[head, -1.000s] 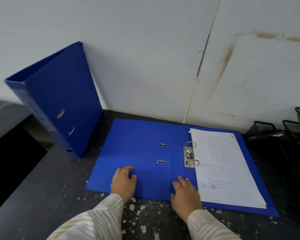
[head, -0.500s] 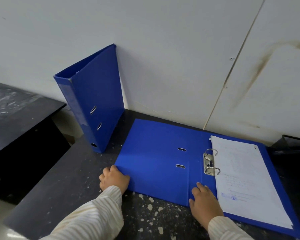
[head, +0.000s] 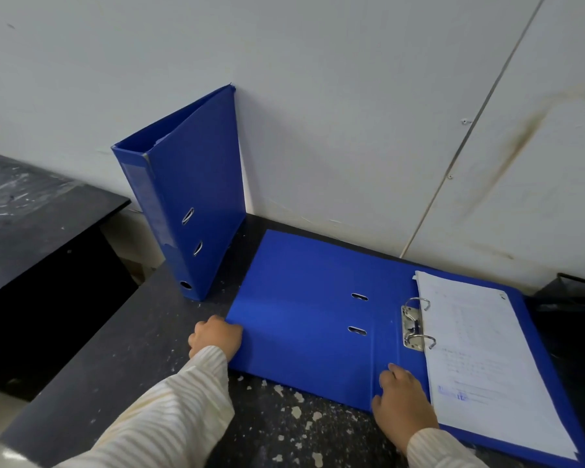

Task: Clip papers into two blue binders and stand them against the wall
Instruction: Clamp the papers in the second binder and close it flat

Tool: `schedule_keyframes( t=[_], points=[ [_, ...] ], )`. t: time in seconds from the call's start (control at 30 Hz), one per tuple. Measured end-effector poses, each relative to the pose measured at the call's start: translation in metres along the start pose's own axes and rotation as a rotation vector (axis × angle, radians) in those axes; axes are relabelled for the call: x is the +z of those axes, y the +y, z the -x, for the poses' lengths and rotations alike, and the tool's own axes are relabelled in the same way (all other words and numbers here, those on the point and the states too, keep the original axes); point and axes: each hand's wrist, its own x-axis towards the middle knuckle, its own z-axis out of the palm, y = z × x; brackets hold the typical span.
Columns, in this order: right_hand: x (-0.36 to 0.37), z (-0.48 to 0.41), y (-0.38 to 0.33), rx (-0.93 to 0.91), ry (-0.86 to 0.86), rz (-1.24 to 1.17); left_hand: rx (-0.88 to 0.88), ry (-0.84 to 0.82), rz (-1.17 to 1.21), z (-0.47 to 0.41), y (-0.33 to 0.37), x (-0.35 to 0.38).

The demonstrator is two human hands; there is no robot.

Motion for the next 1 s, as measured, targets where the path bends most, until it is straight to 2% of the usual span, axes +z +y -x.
schedule_keyframes(
  t=[0.07, 0.23, 0.4, 0.63, 0.77, 1.0],
  points=[
    [0.0, 0.001, -0.002, 0.006, 0.007, 0.0, 0.034, 0.021, 0.113, 0.0, 0.001, -0.006],
    [-0.008, 0.0, -0.005, 0.041, 0.002, -0.067, 0.135, 0.099, 0.585, 0.007, 0.011, -0.026],
    [-0.024, -0.001, -0.014, 0.041, -0.011, -0.218, 0.168, -0.101, 0.873, 0.037, 0.028, -0.047],
    [-0.054, 0.01, -0.051, -0.128, 0.02, -0.495, 0.41, -0.325, 0.989, 0.094, 0.052, -0.06],
    [-0.086, 0.024, -0.066, -0.202, 0.101, -0.704, 0.528, -0.433, 1.033, 0.128, 0.068, -0.052],
    [-0.153, 0.055, -0.076, -0.312, 0.25, -1.079, 0.714, -0.53, 0.998, 0.175, 0.092, -0.022]
  ],
)
